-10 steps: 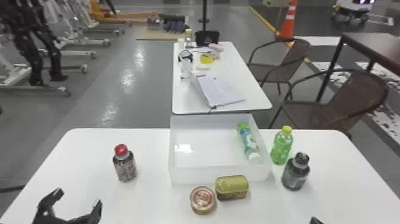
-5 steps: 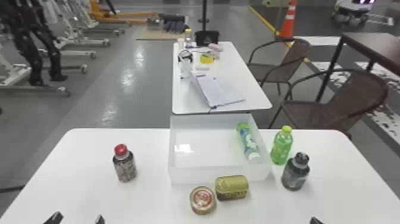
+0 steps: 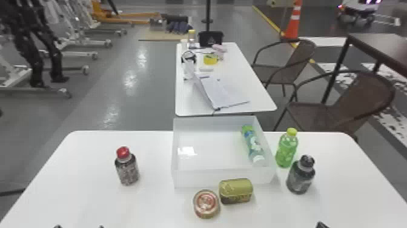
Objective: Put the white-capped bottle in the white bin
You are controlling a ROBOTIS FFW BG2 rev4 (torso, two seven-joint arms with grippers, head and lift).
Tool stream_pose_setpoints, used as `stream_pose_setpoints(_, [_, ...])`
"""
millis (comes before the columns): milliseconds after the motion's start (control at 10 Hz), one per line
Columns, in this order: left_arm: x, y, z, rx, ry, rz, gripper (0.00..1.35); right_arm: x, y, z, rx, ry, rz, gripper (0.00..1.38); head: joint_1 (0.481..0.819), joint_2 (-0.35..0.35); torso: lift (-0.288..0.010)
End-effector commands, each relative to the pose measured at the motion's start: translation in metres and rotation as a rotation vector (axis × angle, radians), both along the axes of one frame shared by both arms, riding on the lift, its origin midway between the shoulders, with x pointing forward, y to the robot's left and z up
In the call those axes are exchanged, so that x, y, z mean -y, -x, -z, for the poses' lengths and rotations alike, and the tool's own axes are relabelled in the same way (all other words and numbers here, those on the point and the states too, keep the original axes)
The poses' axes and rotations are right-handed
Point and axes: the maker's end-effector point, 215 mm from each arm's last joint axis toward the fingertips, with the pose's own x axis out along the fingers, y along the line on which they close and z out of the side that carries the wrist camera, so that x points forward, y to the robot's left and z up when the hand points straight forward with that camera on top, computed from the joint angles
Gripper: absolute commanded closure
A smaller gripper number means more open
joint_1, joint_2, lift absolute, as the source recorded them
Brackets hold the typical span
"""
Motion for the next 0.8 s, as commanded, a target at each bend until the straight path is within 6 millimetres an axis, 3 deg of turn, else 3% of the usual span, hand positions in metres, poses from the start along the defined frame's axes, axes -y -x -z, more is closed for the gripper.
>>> stream_pose_setpoints(0, [0.0009, 0.0005, 0.0007, -0.001, 0.008, -0.003, 0.13, -0.0006, -0.0003, -0.0008, 0.001, -0.002, 0.001, 0.10, 0.549, 0.000, -0.100])
stream_pose_setpoints(700, [0.0086, -0.0017, 0.0024, -0.006, 0.021, 0.009, 0.13, -0.0001, -0.0002, -0.0018, 0.003, -0.003, 0.003, 0.10, 0.549, 0.000, -0.100])
